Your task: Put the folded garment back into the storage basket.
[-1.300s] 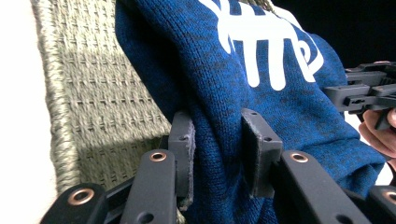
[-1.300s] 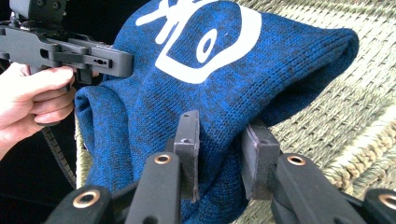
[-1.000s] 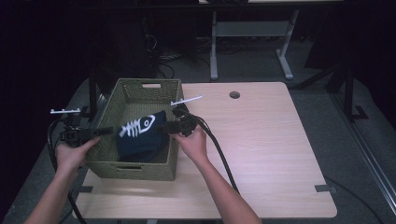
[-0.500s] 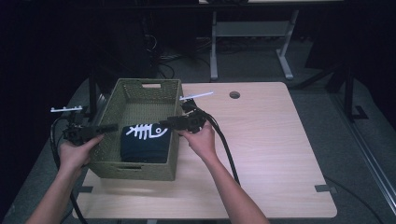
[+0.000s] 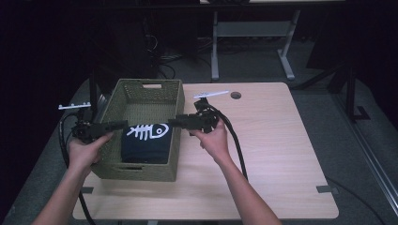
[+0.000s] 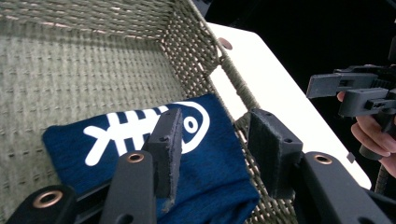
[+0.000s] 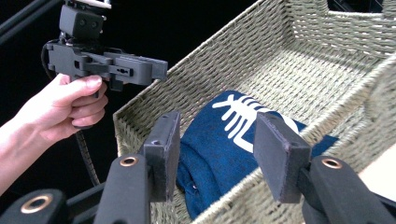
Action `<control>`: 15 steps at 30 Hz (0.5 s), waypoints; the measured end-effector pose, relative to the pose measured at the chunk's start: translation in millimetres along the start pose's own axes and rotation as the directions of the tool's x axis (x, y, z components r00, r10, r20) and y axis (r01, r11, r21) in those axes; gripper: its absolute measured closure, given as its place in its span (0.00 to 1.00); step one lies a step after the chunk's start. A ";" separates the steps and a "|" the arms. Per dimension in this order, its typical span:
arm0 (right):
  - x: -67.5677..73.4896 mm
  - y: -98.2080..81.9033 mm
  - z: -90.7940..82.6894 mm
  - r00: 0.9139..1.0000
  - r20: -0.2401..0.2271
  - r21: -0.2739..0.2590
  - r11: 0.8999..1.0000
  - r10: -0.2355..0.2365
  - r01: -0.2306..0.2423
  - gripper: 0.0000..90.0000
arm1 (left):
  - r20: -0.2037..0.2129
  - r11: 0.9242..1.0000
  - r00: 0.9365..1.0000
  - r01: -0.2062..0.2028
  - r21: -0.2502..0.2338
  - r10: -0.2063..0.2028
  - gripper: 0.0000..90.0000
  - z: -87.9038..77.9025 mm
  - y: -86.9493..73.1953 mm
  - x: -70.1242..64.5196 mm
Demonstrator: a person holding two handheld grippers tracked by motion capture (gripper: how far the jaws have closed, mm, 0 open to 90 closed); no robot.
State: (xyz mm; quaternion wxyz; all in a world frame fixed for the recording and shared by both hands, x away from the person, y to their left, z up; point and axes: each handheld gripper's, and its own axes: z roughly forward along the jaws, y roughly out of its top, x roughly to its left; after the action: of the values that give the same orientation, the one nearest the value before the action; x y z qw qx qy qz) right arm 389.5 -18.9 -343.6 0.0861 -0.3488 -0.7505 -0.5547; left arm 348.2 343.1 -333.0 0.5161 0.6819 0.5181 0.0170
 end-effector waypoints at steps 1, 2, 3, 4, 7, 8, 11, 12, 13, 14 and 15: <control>-1.2 -0.6 -3.0 1.000 0.000 -0.001 1.000 0.001 -0.001 0.56 | 0.001 1.000 1.000 -0.004 0.002 0.004 0.59 1.1 0.5 -2.2; -2.3 -1.4 -6.0 1.000 0.000 -0.003 1.000 0.002 -0.002 0.56 | 0.000 1.000 1.000 -0.009 0.000 0.009 0.59 2.3 0.7 -4.4; -4.6 -3.0 -12.0 1.000 -0.005 -0.015 1.000 0.006 -0.006 0.56 | 0.000 1.000 1.000 -0.009 0.001 0.009 0.58 4.5 0.9 -7.3; -5.4 -3.5 -14.5 1.000 -0.005 -0.015 1.000 0.005 -0.005 0.56 | 0.001 1.000 1.000 -0.007 0.003 0.007 0.58 5.5 0.8 -8.5; -7.9 -5.4 -23.1 1.000 -0.006 -0.026 1.000 0.007 -0.007 0.56 | 0.002 1.000 1.000 -0.009 0.003 0.009 0.56 7.3 0.8 -11.8; -8.8 -5.8 -26.4 1.000 -0.006 -0.027 1.000 0.008 -0.008 0.56 | 0.004 1.000 1.000 -0.013 0.003 0.013 0.56 8.2 0.9 -13.8; -10.6 -6.7 -33.7 1.000 -0.009 -0.039 0.999 0.005 -0.005 0.55 | 0.008 1.000 1.000 -0.020 0.001 0.020 0.54 11.6 1.2 -22.8; -11.1 -7.1 -36.2 1.000 -0.009 -0.043 0.999 0.007 -0.007 0.55 | 0.008 1.000 1.000 -0.024 0.002 0.024 0.54 12.3 1.2 -24.7; -11.1 -7.1 -36.2 1.000 -0.009 -0.043 0.999 0.007 -0.007 0.55 | 0.008 1.000 1.000 -0.024 0.002 0.024 0.53 12.3 1.2 -24.7; -11.5 -7.4 -38.0 1.000 -0.009 -0.046 0.999 0.007 -0.008 0.55 | 0.014 0.999 0.999 -0.034 0.002 0.034 0.53 14.7 1.4 -30.6; -12.9 -9.0 -43.6 1.000 -0.008 -0.048 0.999 0.006 -0.007 0.54 | 0.017 0.999 0.999 -0.038 0.001 0.038 0.52 15.9 1.5 -33.7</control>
State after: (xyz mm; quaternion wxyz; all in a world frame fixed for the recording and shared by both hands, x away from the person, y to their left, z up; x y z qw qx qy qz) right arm 382.3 -64.6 -341.1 0.0824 -0.3511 -0.7356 -0.5735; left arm 342.5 307.9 -322.1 0.5195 0.6921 0.5007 0.0207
